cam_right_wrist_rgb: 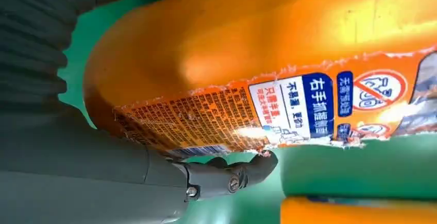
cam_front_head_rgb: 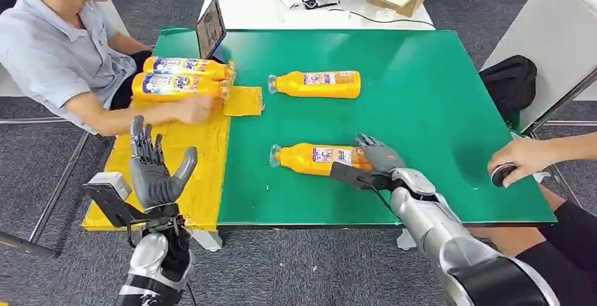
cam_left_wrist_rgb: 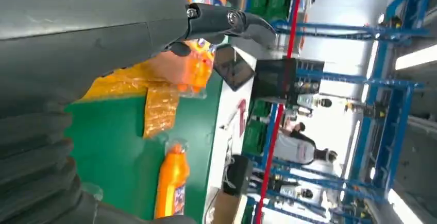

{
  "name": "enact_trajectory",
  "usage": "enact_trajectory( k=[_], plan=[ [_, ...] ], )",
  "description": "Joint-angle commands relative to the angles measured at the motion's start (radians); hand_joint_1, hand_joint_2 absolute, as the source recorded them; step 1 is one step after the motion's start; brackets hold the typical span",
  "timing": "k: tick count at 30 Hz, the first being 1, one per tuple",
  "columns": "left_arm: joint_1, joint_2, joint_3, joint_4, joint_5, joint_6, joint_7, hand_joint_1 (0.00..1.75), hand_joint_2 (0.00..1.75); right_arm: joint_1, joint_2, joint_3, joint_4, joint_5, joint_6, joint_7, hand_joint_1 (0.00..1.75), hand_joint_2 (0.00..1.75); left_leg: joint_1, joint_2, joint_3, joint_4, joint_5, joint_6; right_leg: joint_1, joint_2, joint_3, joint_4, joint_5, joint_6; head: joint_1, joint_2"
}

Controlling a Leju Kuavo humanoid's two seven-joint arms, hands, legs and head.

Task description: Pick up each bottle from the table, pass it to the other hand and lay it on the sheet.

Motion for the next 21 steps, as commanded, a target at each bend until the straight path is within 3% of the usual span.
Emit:
enact_trajectory(
  k=[1, 8, 16, 19, 21],
  plan=[
    [-0.049, 0.038, -0.017, 0.082, 0.010, -0.016, 0.011, 0.00, 1.75, -0.069, 0.023, 0.060, 0.130, -0.003, 0.083, 0.013, 1.73, 1.75, 0.000, 0.000, 0.004, -0.001, -0.001, -0.001, 0.000, 0.001, 0.003, -0.001, -0.001, -0.002, 0.000, 0.000],
    [-0.039, 0.046, -0.017, 0.080, 0.029, -0.046, 0.031, 0.00, 1.75, -0.056, 0.019, 0.079, 0.112, -0.021, 0.121, -0.037, 1.75, 1.75, 0.000, 0.000, 0.005, -0.001, -0.001, -0.001, 0.000, 0.000, 0.005, -0.001, -0.001, -0.002, 0.000, 0.000],
    [-0.022, 0.045, -0.010, 0.056, 0.043, -0.079, 0.043, 0.00, 1.75, -0.021, 0.049, 0.056, 0.037, -0.112, -0.007, -0.148, 1.75, 1.75, 0.000, 0.001, 0.006, -0.001, -0.001, -0.001, 0.001, 0.001, 0.005, -0.001, -0.001, -0.002, 0.000, 0.000],
    [-0.004, 0.046, -0.012, 0.053, 0.072, -0.122, 0.058, 0.00, 1.75, 0.041, 0.073, -0.024, -0.047, -0.221, -0.065, -0.231, 1.75, 1.75, 0.001, 0.001, 0.006, -0.001, -0.001, -0.001, 0.001, 0.001, 0.005, -0.001, -0.001, -0.002, 0.000, 0.000],
    [0.018, 0.044, -0.010, 0.064, 0.131, -0.196, 0.078, 0.00, 1.75, 0.140, 0.089, -0.094, -0.207, -0.349, -0.084, -0.296, 1.75, 1.75, 0.000, 0.001, 0.004, -0.001, -0.001, -0.001, 0.000, 0.001, 0.004, -0.001, -0.001, -0.002, 0.000, 0.000]
  ],
)
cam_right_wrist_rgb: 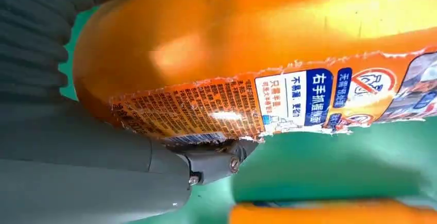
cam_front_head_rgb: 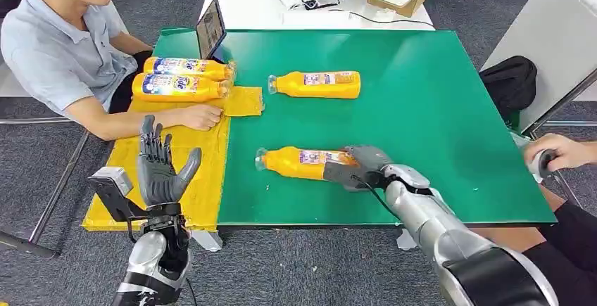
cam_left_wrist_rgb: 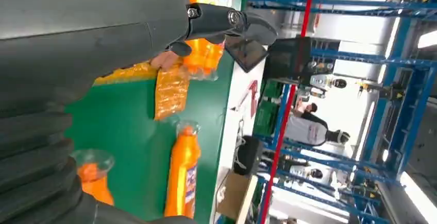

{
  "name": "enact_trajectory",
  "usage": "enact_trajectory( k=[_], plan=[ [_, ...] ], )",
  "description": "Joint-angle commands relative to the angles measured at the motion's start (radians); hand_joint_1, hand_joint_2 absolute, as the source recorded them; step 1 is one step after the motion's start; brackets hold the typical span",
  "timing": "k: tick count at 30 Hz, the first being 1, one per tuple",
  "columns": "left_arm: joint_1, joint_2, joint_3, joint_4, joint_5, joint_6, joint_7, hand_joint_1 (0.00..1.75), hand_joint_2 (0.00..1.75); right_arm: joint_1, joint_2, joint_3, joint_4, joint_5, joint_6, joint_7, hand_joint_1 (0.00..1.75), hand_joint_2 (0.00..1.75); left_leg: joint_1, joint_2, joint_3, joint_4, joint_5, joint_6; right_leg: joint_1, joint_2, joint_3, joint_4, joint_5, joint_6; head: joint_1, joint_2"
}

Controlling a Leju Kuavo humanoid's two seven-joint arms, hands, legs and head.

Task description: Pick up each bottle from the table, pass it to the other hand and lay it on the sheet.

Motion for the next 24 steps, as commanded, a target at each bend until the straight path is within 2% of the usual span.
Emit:
enact_trajectory(
  k=[1, 2, 3, 4, 5, 6, 8, 10, 12, 14, 16, 17, 18, 24],
  plan=[
    [0.028, 0.026, -0.010, 0.050, 0.088, -0.117, 0.034, 0.00, 1.75, 0.166, 0.057, -0.136, -0.251, -0.228, -0.073, -0.137, 1.75, 1.75, 0.000, 0.001, 0.005, -0.002, -0.002, -0.001, 0.001, 0.001, 0.005, -0.002, -0.002, -0.002, 0.000, 0.000],
    [0.034, 0.014, 0.006, 0.049, 0.117, -0.124, 0.020, 0.00, 1.75, 0.199, 0.068, -0.166, -0.307, -0.272, -0.095, -0.151, 1.75, 1.75, 0.000, 0.001, 0.003, -0.002, -0.001, -0.001, 0.000, 0.001, 0.003, -0.001, -0.001, -0.001, 0.000, 0.000],
    [0.053, -0.040, 0.080, 0.025, 0.238, -0.126, -0.029, 0.00, 1.75, 0.245, 0.089, -0.207, -0.389, -0.341, -0.114, -0.182, 1.75, 1.75, 0.000, 0.002, 0.006, -0.002, -0.003, -0.001, 0.001, 0.002, 0.005, -0.001, -0.002, -0.002, 0.000, 0.000],
    [0.061, -0.055, 0.102, 0.006, 0.273, -0.113, -0.041, 0.00, 1.75, 0.268, 0.098, -0.208, -0.436, -0.358, -0.120, -0.182, 1.75, 1.75, 0.001, 0.001, 0.003, -0.001, -0.002, -0.001, 0.001, 0.001, 0.003, -0.001, -0.002, -0.002, 0.000, 0.000],
    [0.068, -0.077, 0.127, -0.009, 0.274, -0.042, -0.059, 0.00, 1.75, 0.299, 0.115, -0.230, -0.499, -0.397, -0.143, -0.189, 1.75, 1.75, 0.001, 0.001, 0.005, -0.001, -0.004, -0.001, 0.001, 0.002, 0.004, -0.001, -0.003, -0.002, -0.001, 0.000],
    [0.075, -0.080, 0.123, -0.011, 0.262, 0.012, -0.076, 0.00, 1.75, 0.356, 0.144, -0.260, -0.606, -0.474, -0.159, -0.198, 1.75, 1.75, 0.001, 0.001, 0.002, 0.000, -0.003, -0.001, 0.001, 0.002, 0.002, 0.000, -0.002, -0.002, 0.000, 0.000],
    [0.081, -0.074, 0.114, 0.004, 0.278, 0.010, -0.071, 0.00, 1.75, 0.405, 0.154, -0.253, -0.696, -0.508, -0.167, -0.183, 1.75, 1.75, 0.000, 0.001, 0.001, 0.000, -0.003, -0.001, 0.000, 0.002, 0.001, 0.000, -0.003, -0.002, 0.000, 0.000],
    [0.090, -0.066, 0.095, 0.036, 0.292, -0.008, -0.045, 0.00, 1.75, 0.466, 0.172, -0.252, -0.799, -0.569, -0.181, -0.197, 1.75, 1.75, 0.001, 0.000, 0.003, 0.000, -0.004, -0.002, 0.001, 0.000, 0.003, 0.001, -0.004, -0.003, 0.000, 0.000],
    [0.113, -0.040, 0.034, 0.064, 0.265, -0.103, -0.041, 0.00, 1.75, 0.535, 0.190, -0.236, -0.893, -0.616, -0.187, -0.211, 1.75, 1.75, 0.000, -0.002, 0.000, -0.001, -0.002, -0.001, 0.000, -0.002, 0.000, -0.001, -0.003, -0.002, 0.000, 0.000],
    [0.119, -0.029, 0.010, 0.068, 0.244, -0.127, -0.049, 0.00, 1.75, 0.547, 0.191, -0.228, -0.904, -0.619, -0.189, -0.212, 1.75, 1.75, 0.000, -0.002, 0.002, -0.002, -0.003, -0.001, 0.000, -0.002, 0.003, -0.001, -0.004, -0.002, 0.000, 0.000],
    [0.137, 0.016, -0.070, 0.043, 0.111, -0.201, -0.112, 0.00, 1.75, 0.555, 0.182, -0.184, -0.890, -0.612, -0.171, -0.220, 1.75, 1.75, 0.000, 0.000, 0.005, 0.000, -0.005, -0.002, 0.000, 0.000, 0.005, 0.000, -0.006, -0.003, 0.000, 0.000],
    [0.145, 0.017, -0.077, 0.030, 0.087, -0.206, -0.121, 0.00, 1.75, 0.550, 0.182, -0.173, -0.877, -0.610, -0.168, -0.223, 1.75, 1.75, 0.000, -0.001, 0.001, -0.002, -0.002, -0.001, 0.000, -0.001, 0.000, -0.001, -0.003, -0.002, 0.000, 0.000],
    [0.147, 0.034, -0.112, 0.006, 0.016, -0.237, -0.153, 0.00, 1.75, 0.531, 0.167, -0.121, -0.842, -0.582, -0.138, -0.215, 1.75, 1.75, 0.000, -0.001, 0.003, -0.001, -0.004, -0.002, 0.000, -0.001, 0.003, 0.000, -0.004, -0.003, 0.000, 0.000],
    [0.116, 0.014, -0.151, -0.035, -0.015, -0.329, -0.135, 0.00, 1.75, 0.464, 0.189, 0.086, -0.687, -0.442, -0.081, -0.202, 1.75, 1.75, 0.000, 0.004, 0.000, 0.000, -0.003, -0.001, 0.000, 0.004, -0.001, 0.000, -0.002, -0.002, 0.000, 0.000]
  ],
)
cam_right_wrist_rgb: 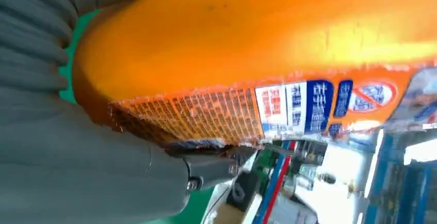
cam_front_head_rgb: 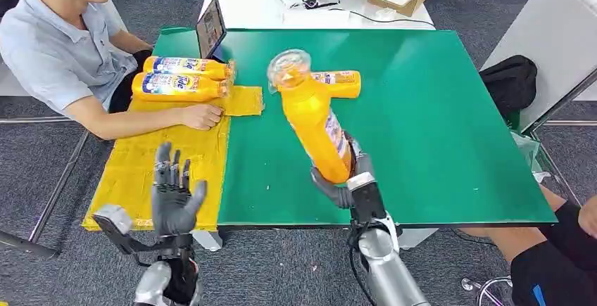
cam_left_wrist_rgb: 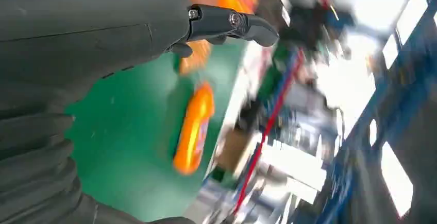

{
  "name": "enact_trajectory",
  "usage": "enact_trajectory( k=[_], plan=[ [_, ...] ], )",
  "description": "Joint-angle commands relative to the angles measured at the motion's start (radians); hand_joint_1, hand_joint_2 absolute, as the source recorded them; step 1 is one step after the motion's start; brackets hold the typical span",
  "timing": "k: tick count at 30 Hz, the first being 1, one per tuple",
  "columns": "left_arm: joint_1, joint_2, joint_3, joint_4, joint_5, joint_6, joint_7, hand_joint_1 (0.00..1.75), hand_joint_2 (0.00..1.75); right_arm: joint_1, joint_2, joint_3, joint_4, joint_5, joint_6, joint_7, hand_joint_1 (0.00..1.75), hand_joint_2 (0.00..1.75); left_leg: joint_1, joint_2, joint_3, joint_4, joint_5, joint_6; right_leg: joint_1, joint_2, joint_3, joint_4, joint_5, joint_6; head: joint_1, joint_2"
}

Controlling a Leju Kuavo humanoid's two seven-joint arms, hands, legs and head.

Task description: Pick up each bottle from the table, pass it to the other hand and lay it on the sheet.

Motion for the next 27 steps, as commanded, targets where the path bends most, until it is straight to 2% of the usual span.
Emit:
enact_trajectory(
  k=[1, 6, 12, 15, 18, 22, 27],
  plan=[
    [-0.035, 0.044, -0.136, -0.030, -0.064, -0.113, 0.003, 0.00, 1.75, -0.055, 0.027, 0.275, 0.135, 0.151, 0.060, 0.008, 1.75, 1.75, 0.001, 0.005, 0.006, 0.000, -0.003, -0.002, 0.001, 0.006, 0.005, 0.001, -0.002, -0.003, 0.000, 0.000],
    [-0.042, 0.043, -0.136, -0.025, -0.062, -0.114, 0.006, 0.00, 1.75, -0.055, 0.030, 0.283, 0.145, 0.156, 0.047, 0.006, 1.75, 1.75, 0.001, 0.001, 0.003, -0.001, -0.001, -0.001, 0.001, 0.000, 0.002, 0.000, -0.001, -0.001, 0.000, 0.000],
    [-0.043, 0.042, -0.134, -0.026, -0.054, -0.118, 0.004, 0.00, 1.75, -0.058, 0.028, 0.299, 0.150, 0.161, 0.055, 0.005, 1.75, 1.75, 0.001, 0.001, 0.004, -0.001, -0.001, -0.001, 0.000, 0.001, 0.004, 0.000, -0.001, -0.002, 0.000, 0.000],
    [-0.071, 0.034, -0.148, -0.017, 0.054, -0.196, 0.083, 0.00, 1.75, -0.062, 0.052, 0.382, 0.225, 0.202, 0.025, -0.003, 1.75, 1.75, 0.001, 0.002, 0.007, 0.000, -0.003, -0.002, 0.001, 0.002, 0.006, 0.000, -0.003, -0.003, 0.000, 0.000],
    [-0.087, 0.029, -0.163, 0.025, 0.163, -0.245, 0.189, 0.00, 1.75, -0.069, 0.048, 0.446, 0.282, 0.252, -0.064, -0.023, 1.75, 1.75, 0.001, 0.001, 0.007, -0.001, -0.002, -0.002, 0.001, 0.001, 0.006, -0.001, -0.002, -0.003, 0.000, 0.000],
    [-0.080, 0.034, -0.172, 0.032, 0.203, -0.273, 0.186, 0.00, 1.75, -0.067, 0.044, 0.438, 0.302, 0.223, -0.068, -0.016, 1.75, 1.75, 0.000, 0.000, 0.004, -0.001, 0.000, -0.001, 0.000, 0.000, 0.003, -0.001, -0.001, -0.002, -0.001, 0.000],
    [-0.042, 0.061, -0.165, -0.041, 0.169, -0.283, 0.156, 0.00, 1.75, -0.037, 0.045, 0.353, 0.289, 0.182, -0.111, 0.009, 1.75, 1.75, 0.001, -0.001, 0.006, -0.001, -0.002, -0.001, 0.001, -0.001, 0.006, -0.002, -0.002, -0.002, 0.000, 0.000]
  ],
)
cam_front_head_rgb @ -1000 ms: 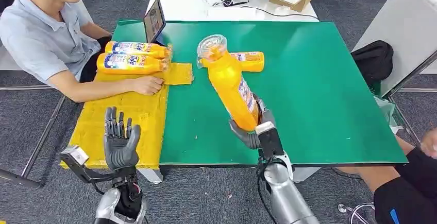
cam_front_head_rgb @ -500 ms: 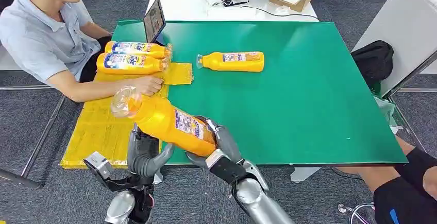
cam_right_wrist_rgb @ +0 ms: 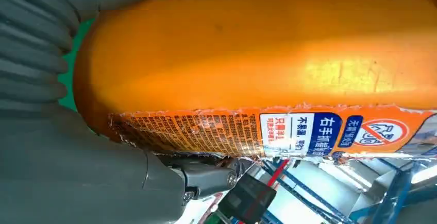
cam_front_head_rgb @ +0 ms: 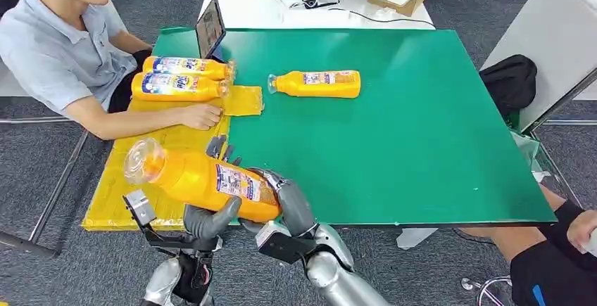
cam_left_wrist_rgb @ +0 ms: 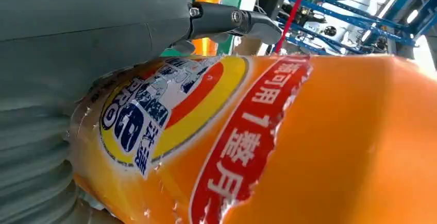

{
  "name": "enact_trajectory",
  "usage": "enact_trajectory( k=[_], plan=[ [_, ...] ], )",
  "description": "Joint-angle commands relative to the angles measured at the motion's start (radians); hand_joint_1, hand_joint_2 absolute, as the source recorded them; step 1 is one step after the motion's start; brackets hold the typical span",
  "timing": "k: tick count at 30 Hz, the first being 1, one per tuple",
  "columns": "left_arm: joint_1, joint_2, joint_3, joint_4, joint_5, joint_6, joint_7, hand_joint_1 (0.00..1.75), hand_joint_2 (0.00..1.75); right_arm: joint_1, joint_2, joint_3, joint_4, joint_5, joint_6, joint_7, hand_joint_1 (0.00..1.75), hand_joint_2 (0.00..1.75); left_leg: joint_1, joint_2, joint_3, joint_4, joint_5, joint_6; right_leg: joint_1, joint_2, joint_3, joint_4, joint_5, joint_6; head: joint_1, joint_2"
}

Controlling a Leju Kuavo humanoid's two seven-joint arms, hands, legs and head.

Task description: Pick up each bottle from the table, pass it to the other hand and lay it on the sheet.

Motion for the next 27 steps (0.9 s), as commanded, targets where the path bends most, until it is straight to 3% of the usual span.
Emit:
enact_trajectory(
  k=[1, 7, 8, 9, 11, 12, 13, 14, 15, 18, 24, 27],
  plan=[
    [-0.012, 0.052, -0.039, -0.025, -0.049, -0.025, -0.037, 0.00, 1.75, 0.020, -0.011, -0.019, 0.086, -0.043, -0.033, 0.020, 1.75, 1.75, 0.000, -0.002, 0.005, -0.001, -0.001, -0.001, 0.001, -0.001, 0.006, -0.001, -0.002, -0.001, 0.000, 0.000],
    [-0.030, 0.052, -0.048, 0.024, -0.140, -0.008, -0.039, 0.00, 1.75, 0.030, -0.011, -0.018, 0.057, -0.006, -0.017, 0.022, 1.75, 1.75, 0.000, -0.003, 0.006, 0.000, -0.002, -0.001, 0.001, -0.002, 0.007, 0.000, -0.003, -0.002, 0.000, 0.000],
    [-0.038, 0.044, -0.041, 0.034, -0.135, -0.003, -0.039, 0.07, 1.75, 0.032, -0.006, -0.009, 0.058, 0.001, -0.017, 0.021, 1.75, 1.75, 0.000, -0.002, 0.003, -0.001, -0.001, -0.001, 0.000, -0.002, 0.003, -0.001, -0.001, -0.001, 0.000, 0.000],
    [-0.042, 0.035, -0.030, 0.038, -0.123, 0.002, -0.038, 1.50, 1.75, 0.034, -0.002, -0.001, 0.059, 0.009, -0.021, 0.020, 1.75, 1.75, 0.000, -0.002, 0.002, -0.001, 0.000, 0.000, 0.000, -0.002, 0.002, -0.001, -0.001, -0.001, 0.000, 0.000],
    [-0.047, 0.031, -0.023, 0.039, -0.116, 0.005, -0.036, 1.50, 1.75, 0.037, 0.002, 0.006, 0.059, 0.018, -0.031, 0.021, 1.75, 1.75, 0.000, -0.001, 0.002, 0.000, -0.001, -0.001, 0.001, -0.001, 0.003, -0.001, -0.001, -0.001, 0.000, 0.000],
    [-0.049, 0.026, -0.014, 0.038, -0.106, 0.012, -0.032, 1.75, 1.75, 0.039, 0.004, 0.013, 0.060, 0.027, -0.039, 0.023, 1.75, 1.75, 0.000, -0.002, 0.004, 0.000, -0.001, -0.001, 0.001, -0.002, 0.004, 0.000, -0.002, -0.002, 0.000, 0.000],
    [-0.049, 0.017, 0.001, 0.034, -0.093, 0.029, -0.027, 1.75, 1.75, 0.042, 0.003, 0.021, 0.059, 0.034, -0.049, 0.027, 1.75, 1.75, 0.000, -0.002, 0.002, -0.001, -0.001, -0.001, 0.000, -0.002, 0.003, -0.001, -0.001, -0.001, 0.000, 0.000],
    [-0.052, 0.005, 0.023, 0.031, -0.073, 0.057, -0.025, 1.75, 1.75, 0.047, 0.003, 0.034, 0.056, 0.048, -0.071, 0.032, 0.80, 1.75, 0.001, -0.002, 0.003, -0.001, -0.001, -0.001, 0.001, -0.002, 0.004, -0.001, -0.001, -0.002, 0.000, 0.000],
    [-0.055, -0.003, 0.041, 0.031, -0.047, 0.077, -0.015, 1.75, 1.75, 0.051, 0.007, 0.038, 0.054, 0.056, -0.091, 0.038, 0.00, 1.75, 0.000, -0.002, 0.003, -0.001, -0.001, -0.001, 0.001, -0.002, 0.004, -0.001, -0.002, -0.002, 0.000, 0.000],
    [-0.073, -0.026, 0.113, 0.059, 0.070, 0.108, 0.042, 1.75, 1.75, 0.065, 0.018, 0.055, 0.041, 0.098, -0.189, 0.036, 0.00, 1.75, 0.001, -0.001, 0.006, 0.000, -0.003, -0.001, 0.001, -0.001, 0.006, 0.000, -0.003, -0.002, 0.000, 0.000],
    [-0.078, -0.022, 0.118, 0.068, 0.075, 0.107, 0.045, 1.75, 1.75, 0.065, 0.018, 0.059, 0.039, 0.099, -0.192, 0.037, 0.00, 1.75, 0.000, -0.001, 0.005, 0.000, -0.002, -0.001, 0.000, -0.001, 0.005, 0.000, -0.002, -0.002, 0.000, 0.000],
    [-0.110, -0.047, 0.190, 0.125, 0.174, 0.180, 0.069, 1.75, 1.75, 0.084, 0.033, 0.070, -0.015, 0.072, -0.313, -0.005, 0.00, 1.75, 0.000, -0.001, 0.004, 0.000, -0.002, -0.001, 0.000, -0.001, 0.004, 0.000, -0.002, -0.002, 0.000, 0.000]
  ],
)
